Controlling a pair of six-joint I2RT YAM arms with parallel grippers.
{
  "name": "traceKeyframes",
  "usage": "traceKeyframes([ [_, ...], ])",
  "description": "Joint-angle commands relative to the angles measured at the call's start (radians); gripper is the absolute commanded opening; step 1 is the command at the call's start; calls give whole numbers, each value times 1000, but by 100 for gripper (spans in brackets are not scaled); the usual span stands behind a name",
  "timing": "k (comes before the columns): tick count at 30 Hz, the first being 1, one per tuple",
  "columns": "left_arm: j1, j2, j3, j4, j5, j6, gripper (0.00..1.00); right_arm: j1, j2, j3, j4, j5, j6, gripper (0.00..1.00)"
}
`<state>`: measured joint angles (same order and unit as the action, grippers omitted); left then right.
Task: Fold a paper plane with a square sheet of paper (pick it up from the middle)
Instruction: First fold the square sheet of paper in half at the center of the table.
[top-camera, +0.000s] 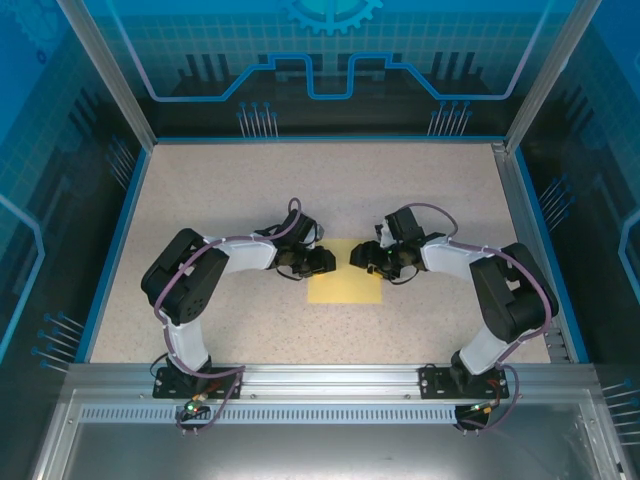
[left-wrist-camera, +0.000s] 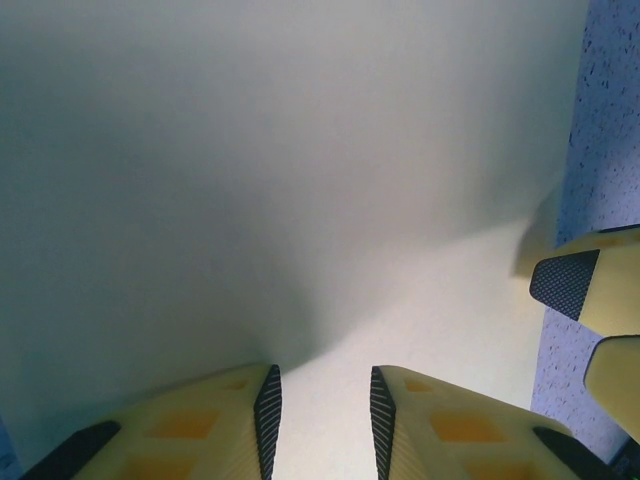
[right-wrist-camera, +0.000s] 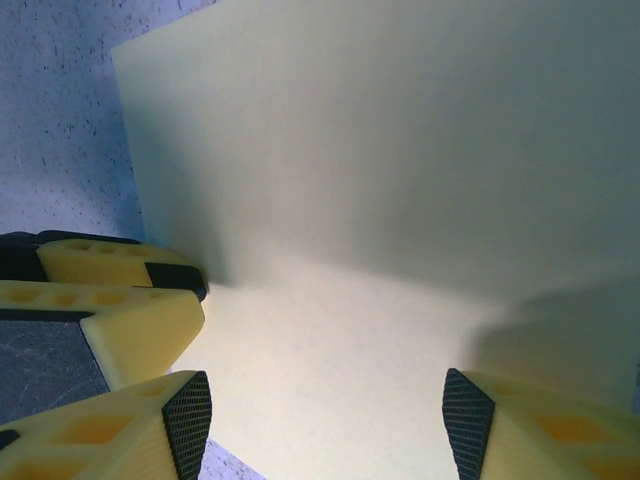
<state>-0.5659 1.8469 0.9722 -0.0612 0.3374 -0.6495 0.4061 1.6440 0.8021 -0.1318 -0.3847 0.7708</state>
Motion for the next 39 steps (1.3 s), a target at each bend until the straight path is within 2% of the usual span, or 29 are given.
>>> traceKeyframes([
  [1,-5,15,-18,6,12,-7,33,3,-3,-2,-13,2,11,67],
  [5,-5,14,-20,6,14,-6,33,-5,-40,13,-106,133,-11,69],
  [9,-6,12,-21,6,13,-6,33,-27,-47,13,-139,169,-24,69],
  [12,-7,12,-21,9,13,-6,33,-26,-27,7,-133,149,-29,69],
  [19,-6,14,-23,9,18,-6,33,14,-2,4,-149,177,-28,69],
  [29,-7,20,-22,12,24,-8,33,53,32,-3,-36,61,15,67],
  [34,-7,17,-30,17,25,-7,33,38,11,11,-14,33,20,69],
  [39,-7,20,-30,20,26,-7,33,4,20,16,94,-61,37,73],
])
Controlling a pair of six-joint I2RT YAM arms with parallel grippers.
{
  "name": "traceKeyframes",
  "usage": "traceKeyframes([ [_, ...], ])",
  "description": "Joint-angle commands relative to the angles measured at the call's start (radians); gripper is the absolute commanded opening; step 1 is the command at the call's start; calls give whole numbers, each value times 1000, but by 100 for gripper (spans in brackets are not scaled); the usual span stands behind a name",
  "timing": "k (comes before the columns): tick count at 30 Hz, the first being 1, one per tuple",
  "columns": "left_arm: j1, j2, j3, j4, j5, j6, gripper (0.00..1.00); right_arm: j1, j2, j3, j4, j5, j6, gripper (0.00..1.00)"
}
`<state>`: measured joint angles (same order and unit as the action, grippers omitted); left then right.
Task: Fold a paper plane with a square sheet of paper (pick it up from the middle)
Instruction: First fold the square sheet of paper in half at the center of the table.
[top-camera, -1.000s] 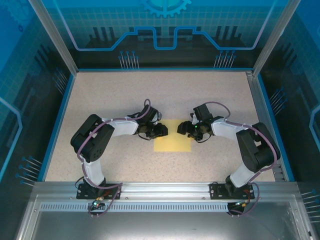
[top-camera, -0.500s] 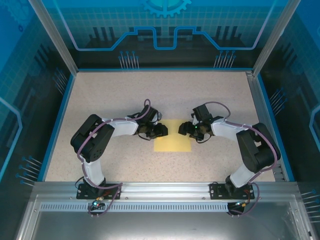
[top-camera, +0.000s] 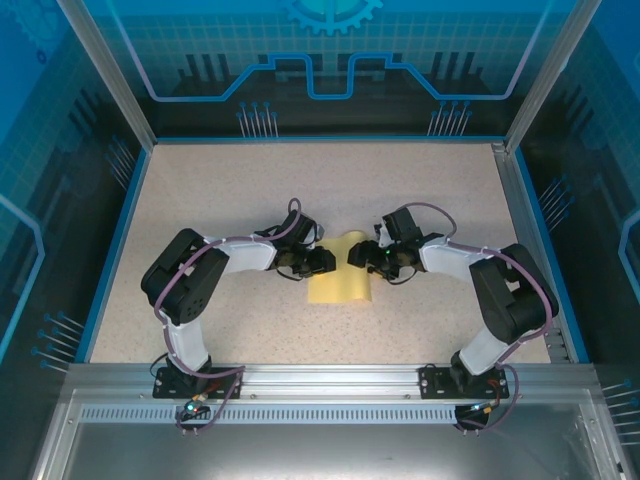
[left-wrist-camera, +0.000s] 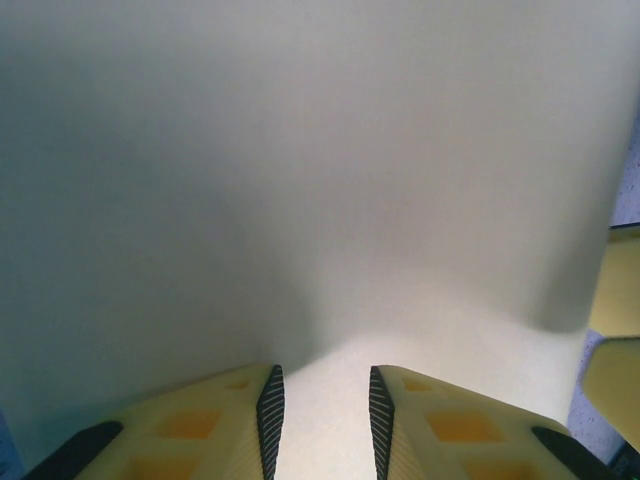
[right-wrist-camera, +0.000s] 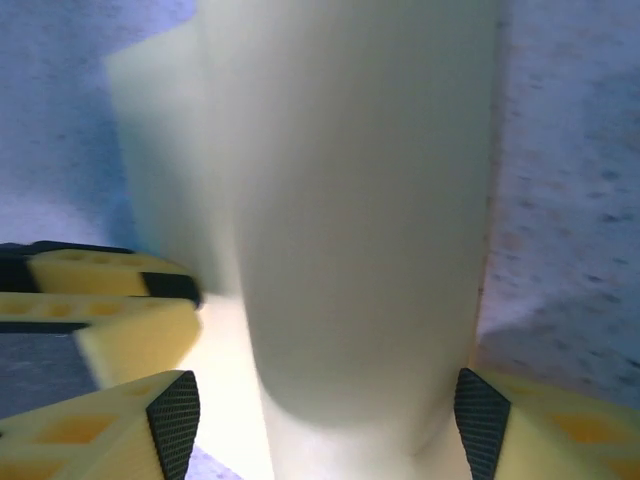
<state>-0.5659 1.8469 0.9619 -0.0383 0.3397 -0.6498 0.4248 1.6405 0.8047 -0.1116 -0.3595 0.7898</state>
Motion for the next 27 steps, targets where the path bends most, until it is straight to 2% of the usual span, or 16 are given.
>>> traceKeyframes([
  [1,-8,20,-20,-2,26,-6,33,-17,32,21,79,-92,18,73],
  [7,-7,25,-25,2,24,-7,32,-25,97,66,144,-176,14,78],
  [13,-7,29,-28,2,24,-2,32,-46,120,117,162,-178,-8,85],
  [17,-7,32,-26,-3,22,0,33,-58,193,184,162,-279,-35,86],
  [27,-8,19,-31,-2,6,0,32,-38,205,191,123,-301,-98,83],
])
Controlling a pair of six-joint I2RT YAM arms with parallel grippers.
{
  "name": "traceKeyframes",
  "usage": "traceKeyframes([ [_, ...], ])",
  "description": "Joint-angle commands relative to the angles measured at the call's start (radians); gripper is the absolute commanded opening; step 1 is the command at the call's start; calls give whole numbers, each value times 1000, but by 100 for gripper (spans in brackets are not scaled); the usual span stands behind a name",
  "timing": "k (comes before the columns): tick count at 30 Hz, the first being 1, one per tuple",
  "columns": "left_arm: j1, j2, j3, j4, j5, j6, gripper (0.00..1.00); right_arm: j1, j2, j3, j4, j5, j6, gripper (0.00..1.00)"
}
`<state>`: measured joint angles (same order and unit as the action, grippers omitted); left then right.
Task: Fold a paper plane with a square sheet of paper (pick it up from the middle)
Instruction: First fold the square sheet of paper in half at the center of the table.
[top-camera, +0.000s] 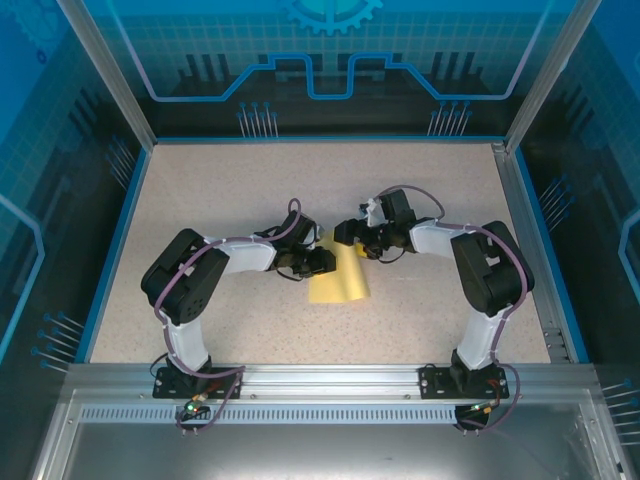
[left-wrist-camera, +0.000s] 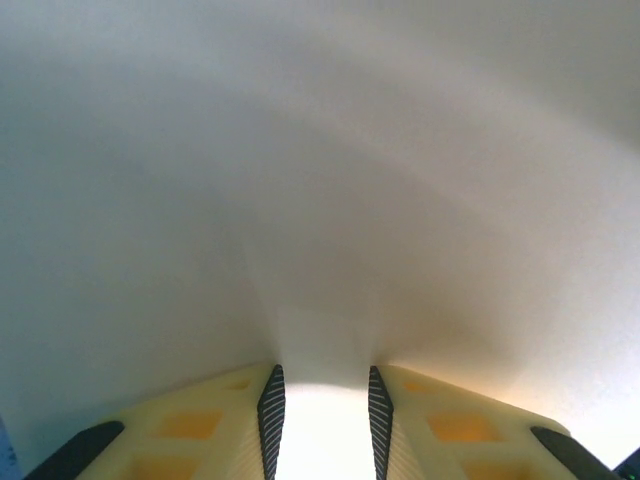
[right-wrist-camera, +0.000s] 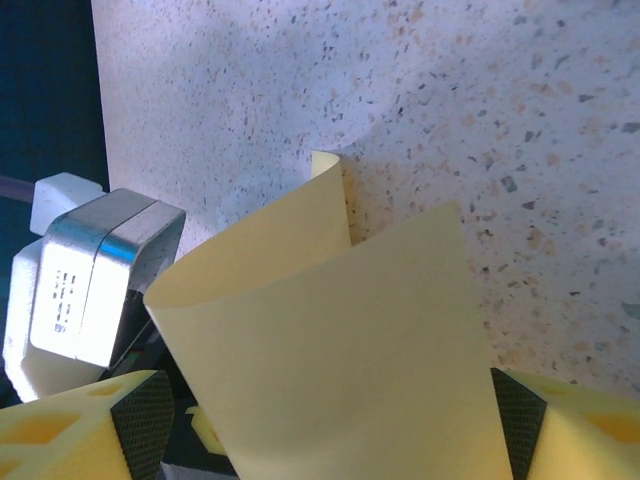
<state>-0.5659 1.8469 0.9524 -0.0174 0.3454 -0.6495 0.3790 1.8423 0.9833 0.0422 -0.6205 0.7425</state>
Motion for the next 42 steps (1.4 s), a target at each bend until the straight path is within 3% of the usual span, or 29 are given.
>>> traceKeyframes([
  [1,-6,16,-23,-23,-2,-1,32,7,-3,11,-38,-37,-61,83],
  [6,-6,4,-32,-24,-10,2,32,4,-34,7,-53,-107,-117,86],
  [12,-6,-17,-45,-7,-22,-5,32,20,-55,7,-194,-1,-179,84],
  [17,-6,-37,-61,16,-29,-15,32,60,-66,17,-261,88,-200,77],
  [23,-6,-66,-85,38,-41,-27,32,75,-55,45,-291,115,-184,74],
  [27,-6,-80,-95,44,-48,-27,33,79,-60,58,-315,134,-181,66],
  [31,-5,-79,-93,42,-46,-26,33,60,-78,39,-287,103,-139,70],
  [36,-7,-72,-93,38,-42,-24,33,4,-129,-46,-132,6,-27,78],
  [42,-7,-65,-90,38,-40,-25,33,-25,-183,-124,-67,-25,50,79],
])
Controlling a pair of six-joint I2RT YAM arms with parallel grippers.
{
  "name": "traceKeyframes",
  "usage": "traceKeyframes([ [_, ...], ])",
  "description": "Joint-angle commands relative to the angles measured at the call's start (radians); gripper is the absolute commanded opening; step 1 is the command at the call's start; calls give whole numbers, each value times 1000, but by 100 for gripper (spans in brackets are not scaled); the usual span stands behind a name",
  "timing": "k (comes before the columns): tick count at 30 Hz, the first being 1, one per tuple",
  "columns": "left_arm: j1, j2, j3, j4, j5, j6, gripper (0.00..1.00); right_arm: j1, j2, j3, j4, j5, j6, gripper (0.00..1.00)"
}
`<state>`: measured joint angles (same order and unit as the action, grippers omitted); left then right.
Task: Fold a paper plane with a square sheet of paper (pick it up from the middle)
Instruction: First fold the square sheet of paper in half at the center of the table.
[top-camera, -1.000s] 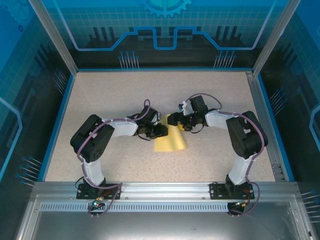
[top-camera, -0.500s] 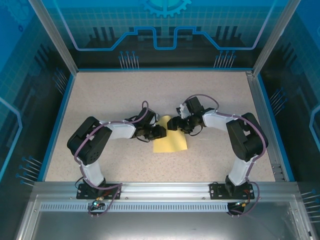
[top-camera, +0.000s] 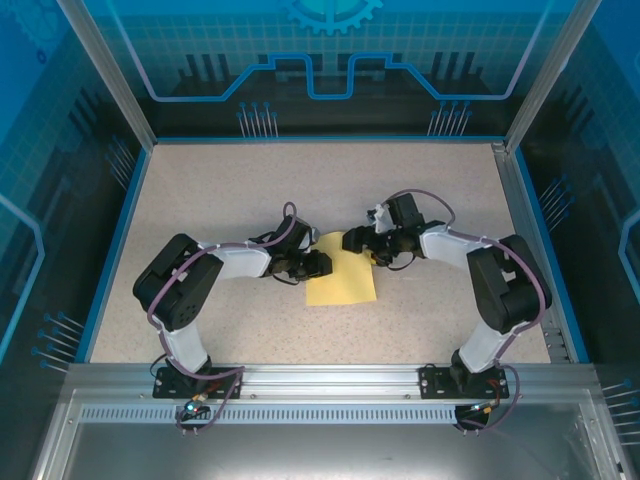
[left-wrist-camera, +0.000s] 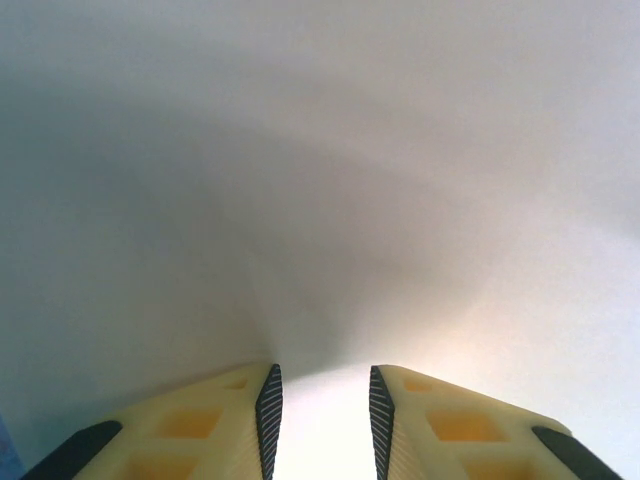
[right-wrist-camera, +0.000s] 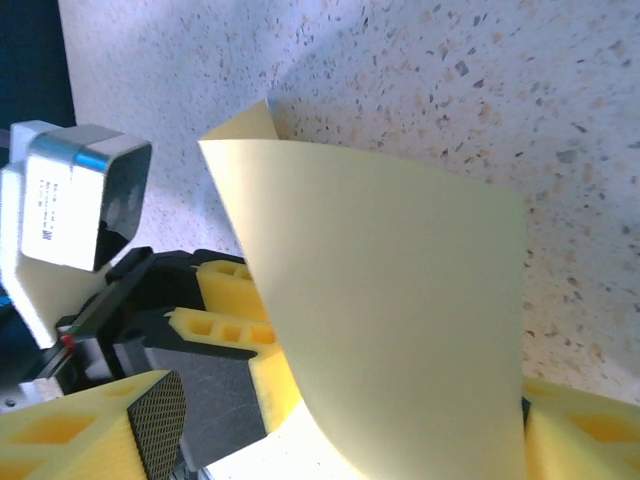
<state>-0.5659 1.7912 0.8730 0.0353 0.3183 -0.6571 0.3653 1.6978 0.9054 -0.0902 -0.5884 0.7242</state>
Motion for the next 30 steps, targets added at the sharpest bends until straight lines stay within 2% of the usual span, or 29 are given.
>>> traceKeyframes([
  [1,-6,-7,-11,-16,-13,-17,33,-12,-45,-63,86,-67,81,79],
  [7,-6,-6,-8,-15,-12,-18,33,-11,-71,-127,121,-70,114,78],
  [10,-5,-5,-9,-13,-10,-18,33,-11,-90,-146,122,-57,105,72],
  [14,-6,-4,-6,-11,-3,-18,33,-11,-90,-104,8,18,43,65],
  [17,-6,-11,-6,-11,2,-19,33,-10,-96,-75,-54,51,-2,64],
  [25,-7,-26,5,-15,17,-36,34,-20,-152,-85,-12,9,6,63],
  [30,-6,-49,17,-18,31,-59,39,-20,-162,-108,74,-54,43,62],
])
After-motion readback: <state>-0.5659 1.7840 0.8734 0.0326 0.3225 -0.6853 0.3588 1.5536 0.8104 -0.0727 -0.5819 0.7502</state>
